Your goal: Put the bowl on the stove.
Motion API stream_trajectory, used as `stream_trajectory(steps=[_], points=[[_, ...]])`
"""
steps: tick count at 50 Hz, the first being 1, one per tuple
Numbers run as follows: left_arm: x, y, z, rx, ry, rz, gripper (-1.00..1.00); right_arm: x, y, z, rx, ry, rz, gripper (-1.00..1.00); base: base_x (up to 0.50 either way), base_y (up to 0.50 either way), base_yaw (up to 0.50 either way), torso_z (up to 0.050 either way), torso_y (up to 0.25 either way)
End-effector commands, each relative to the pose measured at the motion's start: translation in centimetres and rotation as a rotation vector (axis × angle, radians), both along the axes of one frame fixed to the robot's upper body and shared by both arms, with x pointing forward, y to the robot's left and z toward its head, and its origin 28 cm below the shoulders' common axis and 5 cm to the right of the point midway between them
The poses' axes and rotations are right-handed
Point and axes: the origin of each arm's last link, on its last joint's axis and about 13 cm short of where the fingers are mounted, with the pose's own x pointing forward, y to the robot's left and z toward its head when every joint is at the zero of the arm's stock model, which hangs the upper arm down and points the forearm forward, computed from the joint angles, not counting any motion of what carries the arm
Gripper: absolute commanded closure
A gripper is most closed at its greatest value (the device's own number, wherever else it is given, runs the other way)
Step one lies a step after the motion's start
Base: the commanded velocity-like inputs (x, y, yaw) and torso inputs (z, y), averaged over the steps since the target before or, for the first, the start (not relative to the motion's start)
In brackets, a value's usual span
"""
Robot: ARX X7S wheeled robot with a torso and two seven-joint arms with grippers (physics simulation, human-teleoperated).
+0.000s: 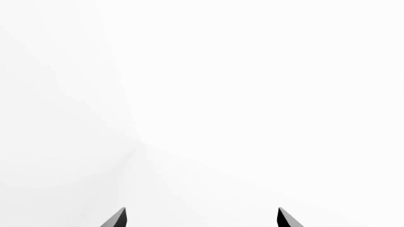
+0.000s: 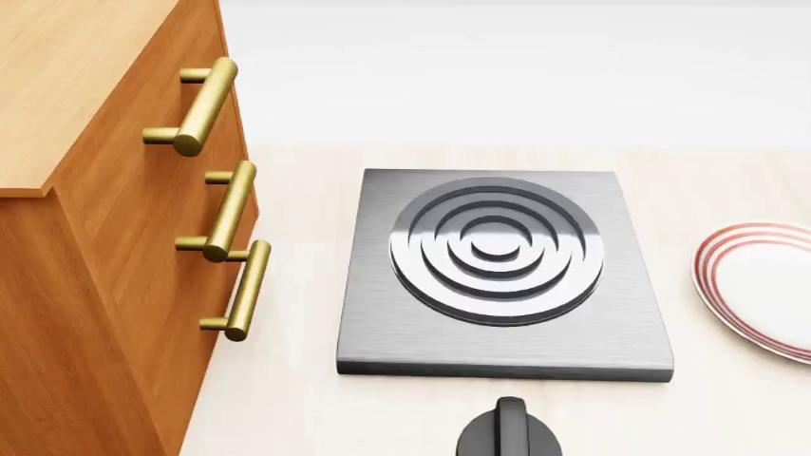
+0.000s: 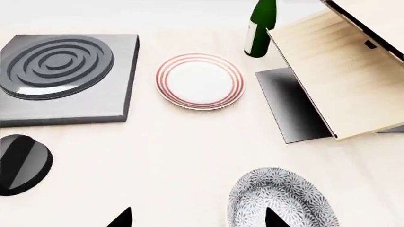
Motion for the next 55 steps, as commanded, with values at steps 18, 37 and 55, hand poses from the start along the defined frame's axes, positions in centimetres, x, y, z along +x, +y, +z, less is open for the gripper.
stream_trajectory(steps=[18,37,55], points=[[0.1,-0.1,0.0,0.003,0.000,-0.004,-1.00,2.4,-0.3,-2.9,0.018,0.078,-0.063,-1.00,0.00,0.00,0.00,0.000,0.000],[0.1,-0.2,-0.1,0.006,0.004,-0.007,-1.00,4.5,-0.1,-4.1,0.005,0.125,-0.065,-1.00,0.00,0.00,0.00,0.000,0.000],[0.1,-0.2,-0.1,0.006,0.003,-0.005,-1.00,6.0,-0.1,-5.7,0.041,0.161,-0.116,-1.00,0.00,0.00,0.00,0.000,0.000]])
